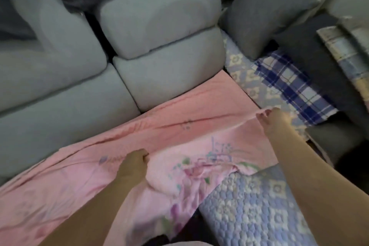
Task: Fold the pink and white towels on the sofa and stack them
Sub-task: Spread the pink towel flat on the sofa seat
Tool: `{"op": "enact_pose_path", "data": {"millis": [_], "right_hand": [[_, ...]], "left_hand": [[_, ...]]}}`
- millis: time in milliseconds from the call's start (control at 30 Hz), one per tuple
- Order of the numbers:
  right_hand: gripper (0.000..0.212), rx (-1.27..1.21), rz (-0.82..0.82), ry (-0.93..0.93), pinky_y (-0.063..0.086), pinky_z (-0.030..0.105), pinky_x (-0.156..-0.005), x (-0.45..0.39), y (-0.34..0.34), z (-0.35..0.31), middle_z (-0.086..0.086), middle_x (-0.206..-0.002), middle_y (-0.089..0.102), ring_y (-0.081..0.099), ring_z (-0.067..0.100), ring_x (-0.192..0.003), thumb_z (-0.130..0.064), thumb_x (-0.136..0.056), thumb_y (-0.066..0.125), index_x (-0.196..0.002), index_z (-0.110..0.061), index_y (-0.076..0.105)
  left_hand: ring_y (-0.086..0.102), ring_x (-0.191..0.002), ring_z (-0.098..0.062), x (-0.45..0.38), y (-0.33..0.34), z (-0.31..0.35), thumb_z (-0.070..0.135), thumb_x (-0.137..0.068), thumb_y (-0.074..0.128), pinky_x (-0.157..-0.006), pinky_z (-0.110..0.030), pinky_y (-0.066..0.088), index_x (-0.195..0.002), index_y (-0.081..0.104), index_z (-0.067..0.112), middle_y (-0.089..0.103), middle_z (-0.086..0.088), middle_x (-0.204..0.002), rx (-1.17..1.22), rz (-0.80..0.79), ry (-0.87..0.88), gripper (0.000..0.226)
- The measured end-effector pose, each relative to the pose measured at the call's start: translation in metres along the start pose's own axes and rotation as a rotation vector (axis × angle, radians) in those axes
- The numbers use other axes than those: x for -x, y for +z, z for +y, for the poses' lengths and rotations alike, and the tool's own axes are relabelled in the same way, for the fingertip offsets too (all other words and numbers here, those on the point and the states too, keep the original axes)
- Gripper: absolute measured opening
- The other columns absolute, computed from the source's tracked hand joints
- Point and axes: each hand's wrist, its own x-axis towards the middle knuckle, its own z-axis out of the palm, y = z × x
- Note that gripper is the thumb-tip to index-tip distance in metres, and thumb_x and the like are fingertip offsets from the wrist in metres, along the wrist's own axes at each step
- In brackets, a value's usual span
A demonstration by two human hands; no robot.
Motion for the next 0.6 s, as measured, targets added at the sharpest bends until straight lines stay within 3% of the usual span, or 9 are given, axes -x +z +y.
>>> {"op": "enact_pose_path", "data": {"millis": [67,133,167,267,367,433,533,600], "right_hand": [[0.053,0.302,-0.071,0.023,0.054,0.032,-0.088,-0.016,0.021,0.046,0.01,-0.138,0.059,0.071,0.017,-0.098,-0.034,-0.1,0.053,-0.139,0.002,0.048],[0.06,0.55,0.009,-0.045,0.051,0.038,-0.095,-0.016,0.029,0.063,0.013,-0.125,0.068,0.066,0.031,-0.108,-0.056,-0.089,0.06,-0.117,-0.003,0.066],[0.061,0.536,0.019,-0.034,0.05,0.036,-0.097,-0.016,0.032,0.06,0.011,-0.126,0.067,0.064,0.031,-0.111,-0.06,-0.089,0.055,-0.119,-0.008,0.066],[0.044,0.484,0.04,0.054,0.049,0.03,-0.091,-0.027,0.047,0.025,0.012,-0.137,0.057,0.061,0.024,-0.114,-0.034,-0.104,0.045,-0.145,-0.018,0.047],[0.034,0.484,0.192,0.013,0.049,0.034,-0.088,-0.067,0.076,-0.028,0.007,-0.124,0.061,0.061,0.023,-0.105,-0.026,-0.101,0.049,-0.132,-0.017,0.059],[0.039,0.404,0.277,-0.084,0.05,0.037,-0.089,-0.094,0.103,-0.064,0.009,-0.128,0.058,0.06,0.024,-0.105,-0.018,-0.098,0.048,-0.136,-0.011,0.054],[0.044,0.517,0.395,-0.278,0.031,0.043,-0.112,-0.149,0.16,-0.096,0.014,-0.151,0.039,0.038,0.035,-0.134,-0.024,-0.1,0.044,-0.138,-0.004,0.054],[0.048,0.586,0.375,-0.428,0.023,0.044,-0.117,-0.205,0.208,-0.093,0.017,-0.156,0.032,0.03,0.035,-0.141,-0.028,-0.1,0.044,-0.134,0.003,0.056]], "left_hand": [[0.061,-0.089,-0.024,-0.013,-0.008,-0.021,0.014,-0.093,0.056,-0.072,-0.03,0.044,-0.08,0.061,0.02,0.068,-0.005,-0.093,-0.06,-0.077,-0.021,0.015],[0.058,-0.085,-0.022,-0.028,-0.013,-0.035,0.02,-0.094,0.056,-0.069,-0.029,0.043,-0.073,0.051,0.023,0.063,0.001,-0.09,-0.127,-0.155,-0.038,0.022],[0.06,-0.084,-0.021,-0.036,-0.011,-0.039,0.021,-0.094,0.055,-0.069,-0.03,0.046,-0.072,0.049,0.024,0.063,0.002,-0.09,-0.144,-0.177,-0.029,0.024],[0.063,-0.09,-0.025,-0.069,-0.013,-0.032,0.021,-0.094,0.053,-0.075,-0.033,0.051,-0.078,0.053,0.024,0.068,0.0,-0.093,-0.152,-0.128,0.006,0.016],[0.064,-0.087,-0.032,-0.118,-0.018,-0.009,0.016,-0.092,0.055,-0.072,-0.037,0.051,-0.084,0.059,0.022,0.07,-0.007,-0.09,-0.082,0.088,0.023,0.011],[0.064,-0.08,-0.039,-0.159,-0.014,0.0,0.009,-0.092,0.056,-0.067,-0.04,0.048,-0.083,0.061,0.014,0.068,-0.017,-0.083,-0.016,0.244,0.033,0.011],[0.062,-0.079,-0.041,-0.227,0.008,0.001,0.01,-0.095,0.055,-0.066,-0.041,0.044,-0.084,0.062,0.008,0.066,-0.022,-0.083,-0.007,0.346,-0.054,0.013],[0.061,-0.08,-0.045,-0.275,0.04,-0.016,0.01,-0.093,0.056,-0.068,-0.045,0.048,-0.087,0.063,0.005,0.065,-0.026,-0.084,-0.106,0.387,-0.071,0.01]]}}
